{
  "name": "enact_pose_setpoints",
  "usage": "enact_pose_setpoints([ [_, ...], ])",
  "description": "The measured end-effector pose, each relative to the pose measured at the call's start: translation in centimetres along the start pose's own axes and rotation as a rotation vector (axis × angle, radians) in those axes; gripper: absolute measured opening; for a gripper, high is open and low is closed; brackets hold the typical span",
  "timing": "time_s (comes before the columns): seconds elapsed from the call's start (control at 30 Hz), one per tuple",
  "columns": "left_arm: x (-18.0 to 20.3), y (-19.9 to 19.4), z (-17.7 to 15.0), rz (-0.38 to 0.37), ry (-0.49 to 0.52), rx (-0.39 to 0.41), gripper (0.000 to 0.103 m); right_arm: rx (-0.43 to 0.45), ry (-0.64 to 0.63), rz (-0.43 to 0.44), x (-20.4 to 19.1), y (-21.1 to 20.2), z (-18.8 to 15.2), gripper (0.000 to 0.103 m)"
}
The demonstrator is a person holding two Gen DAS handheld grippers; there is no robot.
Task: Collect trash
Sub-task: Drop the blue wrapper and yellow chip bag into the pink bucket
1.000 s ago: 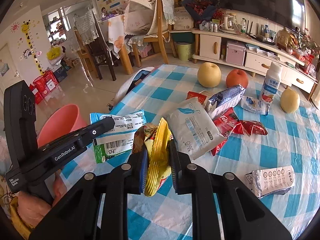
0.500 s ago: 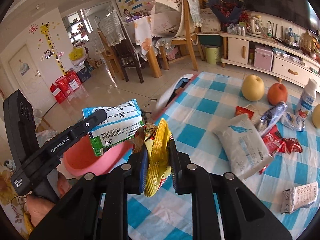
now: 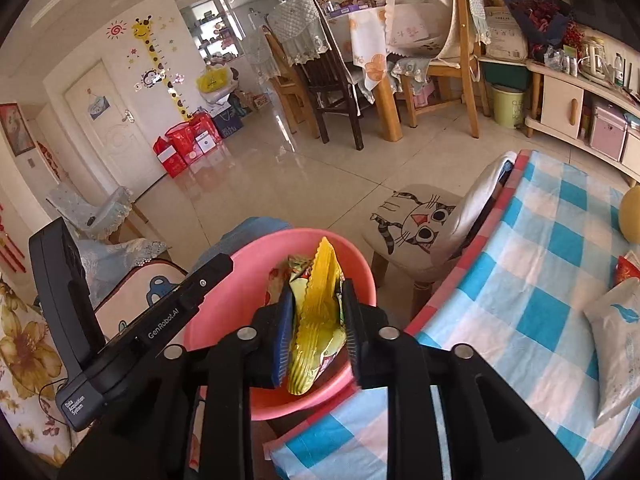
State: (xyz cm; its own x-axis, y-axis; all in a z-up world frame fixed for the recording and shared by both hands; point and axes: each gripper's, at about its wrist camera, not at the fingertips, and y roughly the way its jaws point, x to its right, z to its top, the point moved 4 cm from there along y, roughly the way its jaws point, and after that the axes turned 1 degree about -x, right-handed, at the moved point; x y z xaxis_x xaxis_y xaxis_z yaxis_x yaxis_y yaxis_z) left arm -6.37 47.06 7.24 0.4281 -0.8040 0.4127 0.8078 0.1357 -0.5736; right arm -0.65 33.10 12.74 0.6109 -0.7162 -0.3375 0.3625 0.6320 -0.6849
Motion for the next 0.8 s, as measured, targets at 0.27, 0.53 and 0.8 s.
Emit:
enact_pose_setpoints([
  [0.27,0.9,-0.4,-0.1,0.067,0.071,0.056,0.055,0.064,-0.051,-0.138,2.0,-2.5,-2.1,0.079],
  [0.53,6.1,-2.2,-1.5,0.063,0.249,0.125,0.078,0.048,-0.116,-0.31,6.3,-7.2,-4.8,0.089],
  [0.8,11.3,-3.9,-3.5,0.05,0.369,0.104,0.086,0.076,-0.091,-0.368,9.9,-12.7,-7.3,0.093],
])
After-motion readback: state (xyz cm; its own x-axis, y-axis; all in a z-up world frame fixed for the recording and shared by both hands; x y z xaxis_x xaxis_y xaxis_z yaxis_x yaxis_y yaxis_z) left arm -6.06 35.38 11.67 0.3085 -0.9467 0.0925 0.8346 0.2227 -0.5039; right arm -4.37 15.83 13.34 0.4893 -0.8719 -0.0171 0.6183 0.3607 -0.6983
